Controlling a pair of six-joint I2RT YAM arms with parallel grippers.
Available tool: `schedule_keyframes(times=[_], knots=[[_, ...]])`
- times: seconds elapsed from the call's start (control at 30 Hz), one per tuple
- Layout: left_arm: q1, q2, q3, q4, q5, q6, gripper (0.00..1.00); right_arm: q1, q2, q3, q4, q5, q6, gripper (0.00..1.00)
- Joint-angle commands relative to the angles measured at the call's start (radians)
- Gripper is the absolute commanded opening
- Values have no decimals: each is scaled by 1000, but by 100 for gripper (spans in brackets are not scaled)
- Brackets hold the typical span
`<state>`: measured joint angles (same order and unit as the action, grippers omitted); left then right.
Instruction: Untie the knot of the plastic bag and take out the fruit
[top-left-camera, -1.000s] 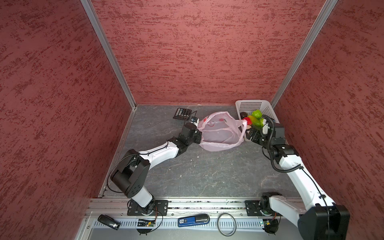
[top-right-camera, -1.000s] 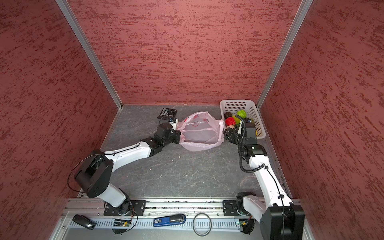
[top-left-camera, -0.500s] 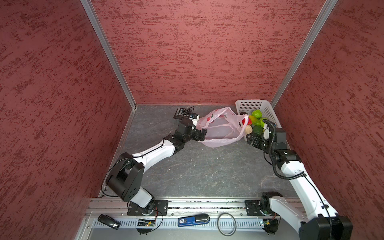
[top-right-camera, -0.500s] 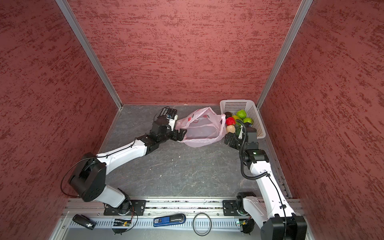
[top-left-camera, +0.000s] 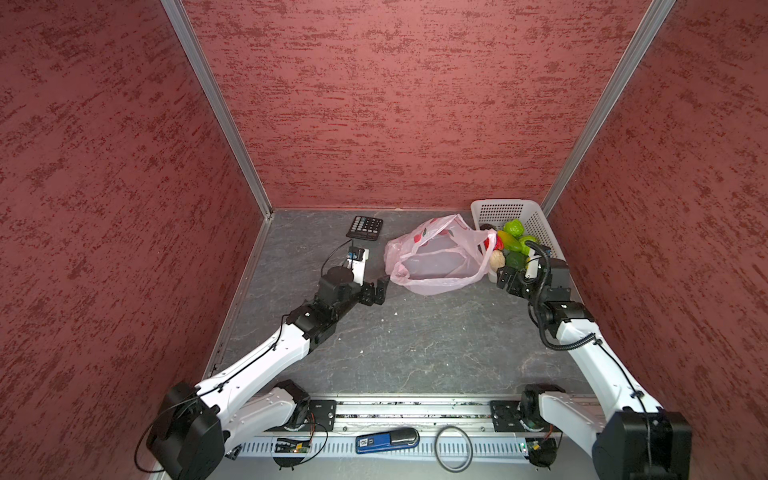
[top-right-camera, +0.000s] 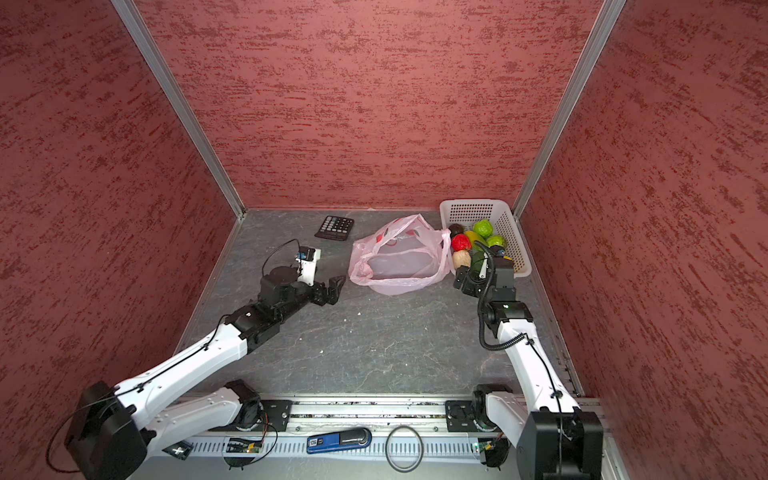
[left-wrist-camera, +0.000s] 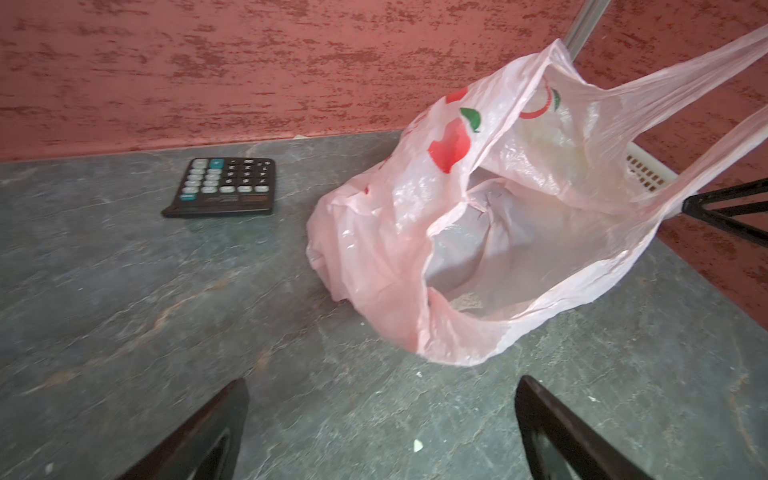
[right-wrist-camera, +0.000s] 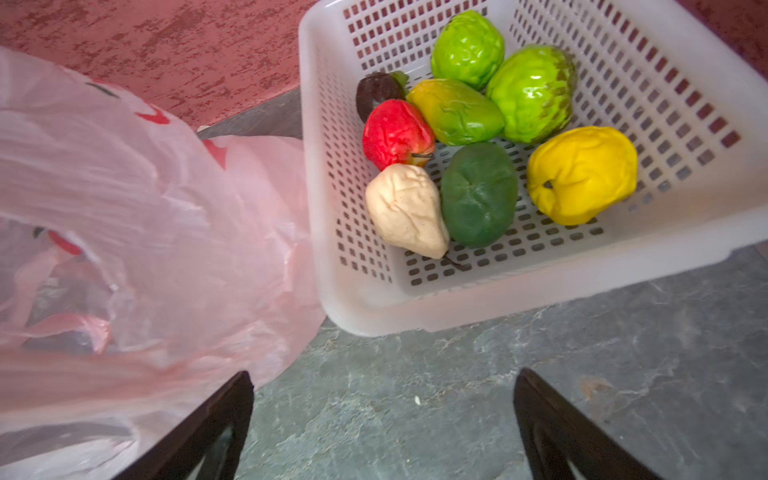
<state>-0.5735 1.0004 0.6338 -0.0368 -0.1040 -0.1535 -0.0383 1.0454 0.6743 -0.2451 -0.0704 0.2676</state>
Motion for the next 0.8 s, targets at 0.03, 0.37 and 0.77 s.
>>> schedule_keyframes(times=[0.03,0.37,0.77], knots=[[75,-116,-85,-31,-69,54,99,-21,15,-55,216,-34,-90,98],[388,-143,-256,222,-19,120,100,-35,81,-249,661,-58,-244,98],[510,214,-316,748,31,176,100,-55,316,-331,1077,-53,-233,98]])
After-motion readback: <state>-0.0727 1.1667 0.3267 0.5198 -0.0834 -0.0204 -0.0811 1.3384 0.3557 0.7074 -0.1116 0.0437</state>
